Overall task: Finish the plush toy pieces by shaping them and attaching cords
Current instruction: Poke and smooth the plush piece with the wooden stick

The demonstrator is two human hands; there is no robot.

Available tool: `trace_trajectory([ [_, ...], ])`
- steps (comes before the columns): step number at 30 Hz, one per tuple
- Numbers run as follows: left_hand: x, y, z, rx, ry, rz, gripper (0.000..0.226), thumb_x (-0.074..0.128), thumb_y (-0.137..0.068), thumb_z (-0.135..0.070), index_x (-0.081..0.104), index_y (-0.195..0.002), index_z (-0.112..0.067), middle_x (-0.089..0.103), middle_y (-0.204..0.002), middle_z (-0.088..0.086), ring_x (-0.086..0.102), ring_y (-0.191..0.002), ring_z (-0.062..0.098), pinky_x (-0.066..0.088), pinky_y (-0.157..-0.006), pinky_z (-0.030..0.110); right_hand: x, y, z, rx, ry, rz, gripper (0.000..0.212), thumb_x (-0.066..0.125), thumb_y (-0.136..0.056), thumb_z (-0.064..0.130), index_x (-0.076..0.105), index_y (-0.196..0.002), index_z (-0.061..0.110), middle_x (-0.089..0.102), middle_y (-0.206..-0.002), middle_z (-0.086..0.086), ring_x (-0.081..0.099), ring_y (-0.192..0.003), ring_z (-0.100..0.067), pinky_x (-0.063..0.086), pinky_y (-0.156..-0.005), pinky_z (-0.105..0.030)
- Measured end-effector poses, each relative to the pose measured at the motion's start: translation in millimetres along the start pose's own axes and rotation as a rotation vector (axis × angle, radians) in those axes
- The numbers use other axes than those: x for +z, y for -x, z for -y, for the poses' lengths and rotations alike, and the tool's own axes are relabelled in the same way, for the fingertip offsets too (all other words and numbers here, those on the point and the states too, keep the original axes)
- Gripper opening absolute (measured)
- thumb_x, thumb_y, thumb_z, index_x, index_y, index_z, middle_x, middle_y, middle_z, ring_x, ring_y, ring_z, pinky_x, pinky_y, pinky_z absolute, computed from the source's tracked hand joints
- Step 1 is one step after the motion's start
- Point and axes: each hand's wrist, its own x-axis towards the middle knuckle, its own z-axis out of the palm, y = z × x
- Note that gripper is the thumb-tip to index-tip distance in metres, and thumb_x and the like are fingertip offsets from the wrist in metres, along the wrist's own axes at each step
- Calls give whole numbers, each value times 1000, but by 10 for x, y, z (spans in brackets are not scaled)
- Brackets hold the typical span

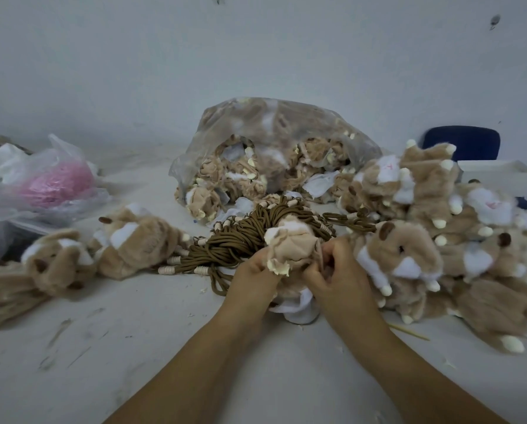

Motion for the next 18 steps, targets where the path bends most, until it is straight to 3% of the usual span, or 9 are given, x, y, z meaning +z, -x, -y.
trace_trajectory([
  [1, 6, 6, -26, -27, 31, 6, 10, 69, -90, -17, 76, -97, -20, 76, -92, 11, 75, -81, 23, 59, -64, 29, 4, -2, -2, 14, 1, 2, 31, 61, -80, 1, 38, -73, 20, 42, -64, 2, 39, -57, -2, 33, -52, -14],
  [5, 31, 3, -74, -79, 221, 41, 37, 72, -77, -27, 73, -106, -3, 73, -103, 19, 70, -85, 25, 59, -63, 30, 6, -27, 3, 75, -52, 3, 27, 62, -84, 7, 42, -80, 25, 53, -73, 3, 49, -63, 0, 39, -54, -12],
  [9, 47, 2, -91, -127, 397, 91, 50, 70, -80, -23, 64, -121, 6, 62, -124, 28, 59, -109, 36, 47, -102, 44, -11, -51, -12, 88, -35, 56, 19, 57, -88, 12, 44, -79, 23, 56, -73, -7, 46, -59, -4, 38, -51, -11],
  [10, 43, -9, -84, -136, 417, 97, 49, 70, -78, -22, 65, -118, 6, 63, -121, 29, 61, -105, 36, 47, -102, 45, -14, -56, -23, 94, -20, 74, 17, 56, -89, 13, 44, -80, 20, 53, -70, -8, 43, -57, -4, 37, -51, -13],
  [14, 13, -17, -115, -170, 499, 178, 28, 67, -76, -14, 69, -101, 0, 70, -94, 16, 70, -81, 22, 56, -72, 31, -1, -43, -73, 109, -20, 146, 23, 53, -89, 10, 34, -75, 13, 35, -64, -5, 30, -52, -8, 30, -47, -22],
  [16, -16, -17, -105, -207, 543, 237, 17, 63, -78, -12, 73, -88, -2, 71, -86, 12, 70, -77, 20, 56, -69, 29, 17, -36, -88, 136, -51, 162, 26, 52, -91, 13, 33, -74, 16, 35, -63, -2, 30, -52, -6, 29, -47, -22],
  [18, -39, 1, -125, -238, 606, 293, 17, 59, -85, -8, 74, -92, -4, 72, -90, 11, 71, -81, 20, 58, -72, 29, 33, -50, -102, 162, -94, 159, 29, 54, -92, 18, 33, -73, 19, 37, -60, 4, 33, -52, -4, 32, -47, -20],
])
